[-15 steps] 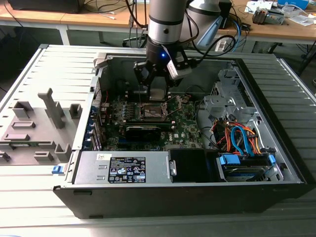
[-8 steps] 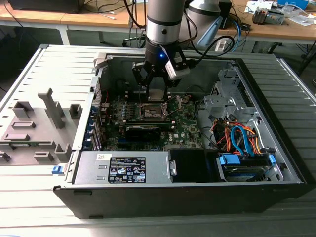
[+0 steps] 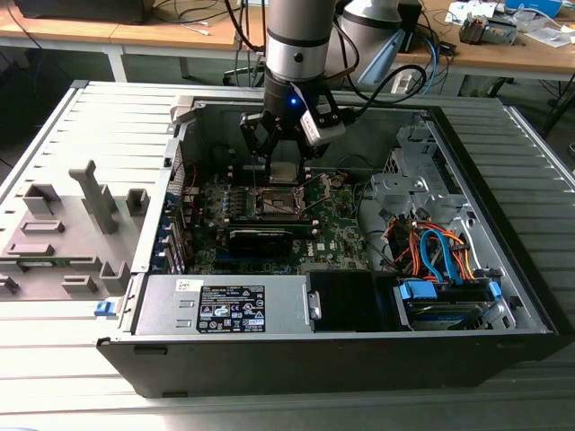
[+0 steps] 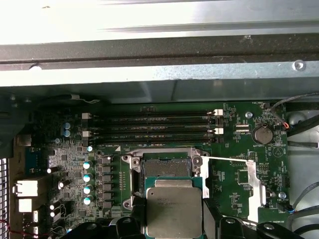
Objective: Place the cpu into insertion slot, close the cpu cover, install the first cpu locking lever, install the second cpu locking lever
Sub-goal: 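Place the cpu into insertion slot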
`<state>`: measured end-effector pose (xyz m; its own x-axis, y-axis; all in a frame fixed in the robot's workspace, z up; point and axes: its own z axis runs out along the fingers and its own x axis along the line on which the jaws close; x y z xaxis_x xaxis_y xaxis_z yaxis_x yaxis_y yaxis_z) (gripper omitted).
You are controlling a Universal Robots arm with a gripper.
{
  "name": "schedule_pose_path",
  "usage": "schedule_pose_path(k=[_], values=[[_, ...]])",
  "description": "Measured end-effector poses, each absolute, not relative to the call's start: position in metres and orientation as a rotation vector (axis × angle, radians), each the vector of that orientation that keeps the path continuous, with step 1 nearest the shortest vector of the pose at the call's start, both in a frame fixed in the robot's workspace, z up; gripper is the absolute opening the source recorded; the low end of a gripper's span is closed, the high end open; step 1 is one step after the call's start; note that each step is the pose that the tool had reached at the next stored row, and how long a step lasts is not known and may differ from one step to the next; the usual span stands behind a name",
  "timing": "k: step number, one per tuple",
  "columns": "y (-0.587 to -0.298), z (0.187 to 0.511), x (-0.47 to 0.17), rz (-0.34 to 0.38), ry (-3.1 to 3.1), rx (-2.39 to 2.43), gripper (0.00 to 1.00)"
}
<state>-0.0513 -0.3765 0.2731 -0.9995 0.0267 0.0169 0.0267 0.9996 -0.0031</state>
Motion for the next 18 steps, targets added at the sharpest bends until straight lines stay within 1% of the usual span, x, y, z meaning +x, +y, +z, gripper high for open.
schedule_pose_path(k=[18], values=[[-0.3765, 0.2723, -0.0513, 0.003, -3.118, -0.205, 0.55]])
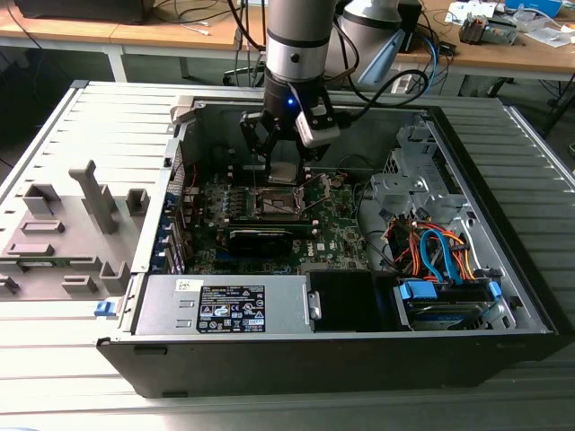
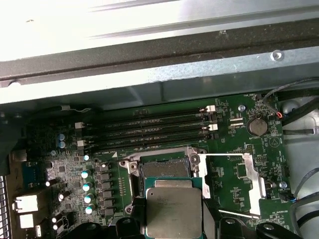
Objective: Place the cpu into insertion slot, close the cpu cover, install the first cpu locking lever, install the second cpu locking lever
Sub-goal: 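Place the cpu into insertion slot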
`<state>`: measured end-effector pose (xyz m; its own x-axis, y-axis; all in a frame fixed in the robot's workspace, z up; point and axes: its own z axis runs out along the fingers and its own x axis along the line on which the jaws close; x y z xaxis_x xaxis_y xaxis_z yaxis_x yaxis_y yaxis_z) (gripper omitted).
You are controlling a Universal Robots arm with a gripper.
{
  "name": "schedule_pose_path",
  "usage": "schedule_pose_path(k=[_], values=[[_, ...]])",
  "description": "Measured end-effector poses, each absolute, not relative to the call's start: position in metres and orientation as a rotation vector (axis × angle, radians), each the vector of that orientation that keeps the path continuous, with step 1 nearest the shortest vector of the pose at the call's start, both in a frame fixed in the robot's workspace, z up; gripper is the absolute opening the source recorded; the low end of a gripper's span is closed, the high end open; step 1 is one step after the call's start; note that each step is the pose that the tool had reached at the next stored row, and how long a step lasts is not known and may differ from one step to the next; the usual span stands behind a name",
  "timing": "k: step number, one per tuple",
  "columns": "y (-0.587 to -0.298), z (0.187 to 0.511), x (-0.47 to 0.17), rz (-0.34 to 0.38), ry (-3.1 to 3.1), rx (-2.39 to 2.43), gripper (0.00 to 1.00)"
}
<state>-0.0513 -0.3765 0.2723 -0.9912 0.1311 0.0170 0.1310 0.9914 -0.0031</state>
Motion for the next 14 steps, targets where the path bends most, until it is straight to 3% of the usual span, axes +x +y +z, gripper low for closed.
schedule_pose_path(k=[14], values=[[-0.3765, 0.2722, -0.0513, 0.003, -3.115, -0.246, 0.55]])
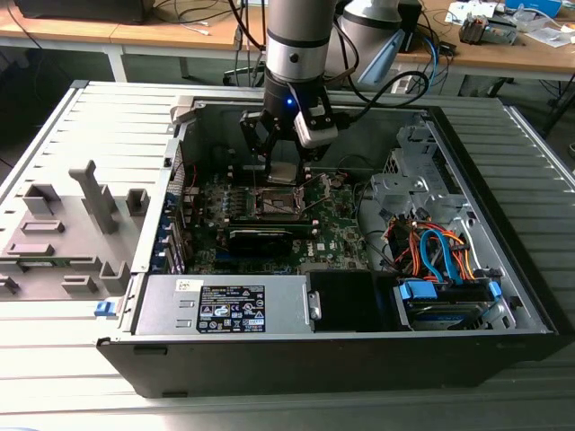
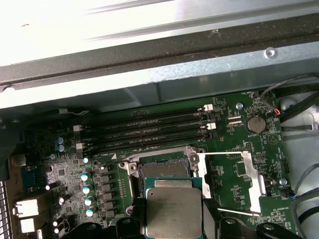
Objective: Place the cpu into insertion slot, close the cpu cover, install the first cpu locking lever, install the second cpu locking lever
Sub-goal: 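Place the cpu into insertion slot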
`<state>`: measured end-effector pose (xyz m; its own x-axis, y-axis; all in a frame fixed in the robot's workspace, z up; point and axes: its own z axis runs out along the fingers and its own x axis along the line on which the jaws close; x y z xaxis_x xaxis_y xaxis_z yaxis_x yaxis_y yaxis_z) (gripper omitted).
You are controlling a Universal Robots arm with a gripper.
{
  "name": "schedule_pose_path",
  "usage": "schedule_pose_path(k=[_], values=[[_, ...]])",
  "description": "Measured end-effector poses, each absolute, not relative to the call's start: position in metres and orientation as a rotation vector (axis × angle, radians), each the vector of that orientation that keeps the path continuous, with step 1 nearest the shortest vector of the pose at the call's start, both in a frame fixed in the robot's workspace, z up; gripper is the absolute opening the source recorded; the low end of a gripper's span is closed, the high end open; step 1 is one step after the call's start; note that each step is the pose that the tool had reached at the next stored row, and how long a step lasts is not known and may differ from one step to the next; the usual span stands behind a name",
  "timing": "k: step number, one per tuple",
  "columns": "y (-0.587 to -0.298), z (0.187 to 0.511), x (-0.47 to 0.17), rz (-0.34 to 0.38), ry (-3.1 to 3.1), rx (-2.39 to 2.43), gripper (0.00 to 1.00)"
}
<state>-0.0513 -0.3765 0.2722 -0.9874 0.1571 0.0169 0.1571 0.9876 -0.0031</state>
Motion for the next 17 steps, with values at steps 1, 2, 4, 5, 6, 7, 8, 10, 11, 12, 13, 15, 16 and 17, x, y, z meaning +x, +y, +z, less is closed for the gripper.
schedule_pose_path(k=[1, 2, 4, 5, 6, 7, 8, 10, 11, 12, 13, 15, 16, 17], values=[[-0.3764, 0.2722, -0.0513, 0.003, -3.115, -0.248, 0.55], [-0.3764, 0.2722, -0.0513, 0.003, -3.114, -0.250, 0.55], [-0.3764, 0.2722, -0.0513, 0.003, -3.114, -0.253, 0.55], [-0.3765, 0.2722, -0.0513, 0.003, -3.114, -0.254, 0.55], [-0.3765, 0.2722, -0.0513, 0.003, -3.114, -0.255, 0.55], [-0.3764, 0.2721, -0.0513, 0.003, -3.114, -0.257, 0.55], [-0.3765, 0.2721, -0.0513, 0.002, -3.114, -0.258, 0.55], [-0.3765, 0.2721, -0.0513, 0.002, -3.113, -0.263, 0.55], [-0.3765, 0.2721, -0.0513, 0.003, -3.113, -0.265, 0.55], [-0.3765, 0.2721, -0.0513, 0.002, -3.113, -0.266, 0.55], [-0.3765, 0.2721, -0.0513, 0.002, -3.113, -0.267, 0.55], [-0.3766, 0.2721, -0.0513, 0.003, -3.113, -0.269, 0.55], [-0.3766, 0.2721, -0.0513, 0.002, -3.113, -0.271, 0.55], [-0.3766, 0.2721, -0.0513, 0.002, -3.113, -0.272, 0.55]])
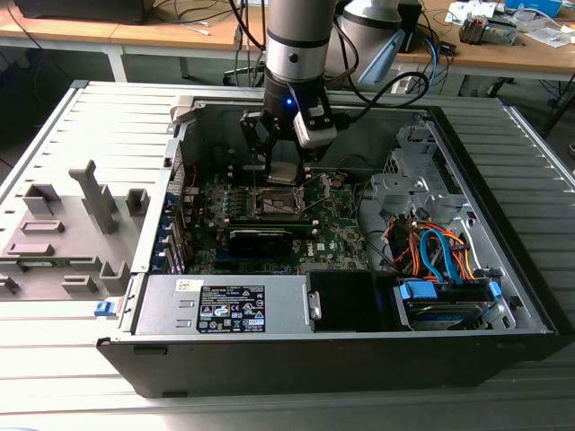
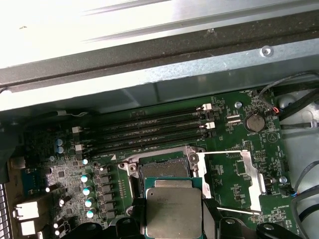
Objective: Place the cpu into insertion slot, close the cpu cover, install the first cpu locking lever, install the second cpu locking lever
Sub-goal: 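Place the cpu into insertion slot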
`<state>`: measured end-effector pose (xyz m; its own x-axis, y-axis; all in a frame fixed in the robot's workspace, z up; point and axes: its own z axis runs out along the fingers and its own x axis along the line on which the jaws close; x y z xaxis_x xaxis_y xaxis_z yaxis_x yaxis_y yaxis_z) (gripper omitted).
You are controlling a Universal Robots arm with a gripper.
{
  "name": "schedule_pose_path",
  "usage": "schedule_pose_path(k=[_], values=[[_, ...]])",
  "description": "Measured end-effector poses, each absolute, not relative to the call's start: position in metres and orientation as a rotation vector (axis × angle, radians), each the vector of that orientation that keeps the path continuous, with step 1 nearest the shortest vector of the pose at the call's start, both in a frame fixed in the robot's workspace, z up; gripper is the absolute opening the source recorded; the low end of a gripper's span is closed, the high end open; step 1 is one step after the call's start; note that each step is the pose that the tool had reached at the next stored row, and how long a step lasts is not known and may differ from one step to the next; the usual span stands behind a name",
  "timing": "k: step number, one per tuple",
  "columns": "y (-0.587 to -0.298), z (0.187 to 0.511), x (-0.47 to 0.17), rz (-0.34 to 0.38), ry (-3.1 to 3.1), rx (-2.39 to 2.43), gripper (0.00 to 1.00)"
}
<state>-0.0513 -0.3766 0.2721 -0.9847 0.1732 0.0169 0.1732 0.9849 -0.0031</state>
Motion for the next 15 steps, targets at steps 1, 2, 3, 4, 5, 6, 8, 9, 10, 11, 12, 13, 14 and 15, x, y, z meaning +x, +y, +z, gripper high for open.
schedule_pose_path(k=[1, 2, 3, 4, 5, 6, 8, 9, 10, 11, 12, 13, 14, 15], values=[[-0.3766, 0.2721, -0.0513, 0.002, -3.113, -0.273, 0.55], [-0.3766, 0.2721, -0.0513, 0.002, -3.112, -0.273, 0.55], [-0.3766, 0.2721, -0.0513, 0.002, -3.112, -0.274, 0.55], [-0.3766, 0.2721, -0.0513, 0.002, -3.112, -0.276, 0.55], [-0.3766, 0.2721, -0.0513, 0.002, -3.112, -0.277, 0.55], [-0.3766, 0.2721, -0.0513, 0.002, -3.112, -0.280, 0.55], [-0.3766, 0.2721, -0.0513, 0.002, -3.111, -0.287, 0.55], [-0.3766, 0.2721, -0.0513, 0.002, -3.111, -0.289, 0.55], [-0.3766, 0.2721, -0.0513, 0.002, -3.111, -0.291, 0.55], [-0.3766, 0.2721, -0.0513, 0.002, -3.110, -0.295, 0.55], [-0.3766, 0.2721, -0.0513, 0.002, -3.110, -0.298, 0.55], [-0.3766, 0.2721, -0.0513, 0.002, -3.110, -0.302, 0.55], [-0.3766, 0.2721, -0.0513, 0.002, -3.109, -0.306, 0.55], [-0.3766, 0.2721, -0.0513, 0.002, -3.109, -0.307, 0.55]])
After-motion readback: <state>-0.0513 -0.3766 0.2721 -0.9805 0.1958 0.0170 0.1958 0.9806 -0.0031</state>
